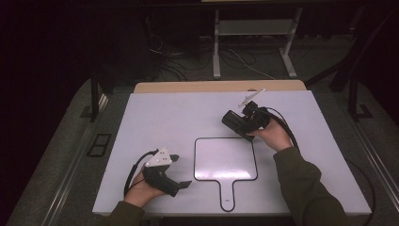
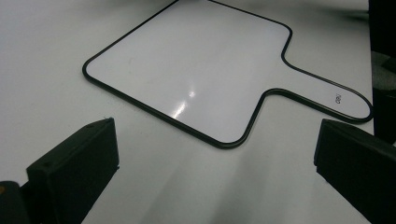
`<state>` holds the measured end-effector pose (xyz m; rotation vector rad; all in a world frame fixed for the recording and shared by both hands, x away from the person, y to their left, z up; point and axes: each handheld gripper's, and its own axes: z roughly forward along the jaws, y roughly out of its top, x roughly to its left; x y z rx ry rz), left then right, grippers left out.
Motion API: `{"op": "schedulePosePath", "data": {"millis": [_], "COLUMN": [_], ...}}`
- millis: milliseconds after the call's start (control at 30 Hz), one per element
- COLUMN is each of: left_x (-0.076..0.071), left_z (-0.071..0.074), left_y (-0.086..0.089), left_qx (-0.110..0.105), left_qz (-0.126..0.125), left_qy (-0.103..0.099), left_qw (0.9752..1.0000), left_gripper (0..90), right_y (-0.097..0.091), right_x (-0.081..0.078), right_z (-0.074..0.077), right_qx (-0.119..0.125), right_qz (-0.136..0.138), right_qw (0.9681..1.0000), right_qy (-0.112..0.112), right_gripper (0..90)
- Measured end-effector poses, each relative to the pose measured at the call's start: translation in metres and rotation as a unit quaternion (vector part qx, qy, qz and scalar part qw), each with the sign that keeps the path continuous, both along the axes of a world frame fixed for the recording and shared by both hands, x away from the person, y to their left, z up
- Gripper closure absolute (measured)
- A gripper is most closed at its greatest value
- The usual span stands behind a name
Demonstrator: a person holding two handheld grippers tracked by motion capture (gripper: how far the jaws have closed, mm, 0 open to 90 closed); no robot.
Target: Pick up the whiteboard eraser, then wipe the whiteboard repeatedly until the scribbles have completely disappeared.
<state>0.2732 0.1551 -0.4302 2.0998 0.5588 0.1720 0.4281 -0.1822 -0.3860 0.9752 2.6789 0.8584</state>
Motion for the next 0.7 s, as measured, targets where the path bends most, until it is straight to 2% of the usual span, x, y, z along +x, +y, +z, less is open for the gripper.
{"op": "schedulePosePath", "data": {"millis": [100, 133, 367, 700], "left_x": [0.000, 0.000, 0.000, 0.000], "left_z": [0.000, 0.000, 0.000, 0.000], "left_y": [-0.001, 0.000, 0.001, 0.001], "left_qx": [-0.003, 0.001, -0.001, -0.003], "left_qz": [0.001, -0.001, -0.001, -0.001], "left_qy": [0.001, 0.000, 0.000, 0.000], "left_qw": [1.0000, 1.0000, 1.0000, 1.0000], "left_gripper": [0.0, 0.0, 0.0, 0.0], "right_y": [0.002, 0.004, 0.015, 0.035], "right_x": [0.008, 0.011, 0.025, 0.049], "right_z": [0.002, 0.003, 0.003, -0.005], "right_qx": [0.006, 0.004, 0.000, -0.023], "right_qz": [-0.003, -0.004, -0.002, -0.004], "right_qw": [1.0000, 1.0000, 1.0000, 0.9997], "right_qy": [0.002, 0.001, 0.001, 0.003], "right_gripper": [38.5, 38.5, 38.5, 38.5]}}
